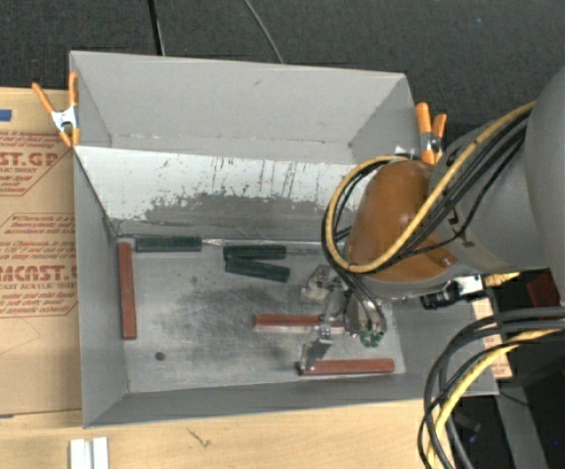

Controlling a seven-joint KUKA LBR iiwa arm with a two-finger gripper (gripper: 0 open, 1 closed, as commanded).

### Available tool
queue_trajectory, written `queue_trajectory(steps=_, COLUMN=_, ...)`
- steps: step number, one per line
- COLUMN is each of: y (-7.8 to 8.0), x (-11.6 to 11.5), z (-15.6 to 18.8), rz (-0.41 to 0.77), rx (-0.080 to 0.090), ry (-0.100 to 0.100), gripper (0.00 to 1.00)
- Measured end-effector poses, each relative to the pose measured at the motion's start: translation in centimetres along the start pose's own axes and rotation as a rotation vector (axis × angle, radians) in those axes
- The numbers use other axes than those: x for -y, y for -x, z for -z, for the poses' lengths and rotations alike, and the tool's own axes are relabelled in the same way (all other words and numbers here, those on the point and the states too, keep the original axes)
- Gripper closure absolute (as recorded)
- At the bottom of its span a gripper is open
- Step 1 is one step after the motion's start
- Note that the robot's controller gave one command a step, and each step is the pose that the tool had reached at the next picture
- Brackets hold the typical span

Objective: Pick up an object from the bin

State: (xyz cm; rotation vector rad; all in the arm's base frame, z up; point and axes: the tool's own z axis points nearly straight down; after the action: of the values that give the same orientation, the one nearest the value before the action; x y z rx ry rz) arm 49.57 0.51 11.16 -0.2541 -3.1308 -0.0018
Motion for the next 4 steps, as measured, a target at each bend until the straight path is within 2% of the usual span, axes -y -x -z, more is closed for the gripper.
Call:
queue_trajectory(steps=1, y=0.7, x=-0.7, z=-3.4, rz=0.218, rx=-0.006, ry=0.003, gripper=0.00)
queue_trajectory(steps=2, y=-1.3, x=-2.6, z=-3.6, rz=-0.066, rx=0.020, ry=-0.002, gripper=1.00)
queue_trajectory(steps=3, y=-1.3, x=-2.6, z=-3.6, rz=-0.066, rx=0.020, ry=-0.002, gripper=1.00)
queue_trajectory(steps=4, y=-1.3, x=-2.6, z=-3.3, rz=-0.065, rx=0.013, ry=-0.002, gripper=1.00)
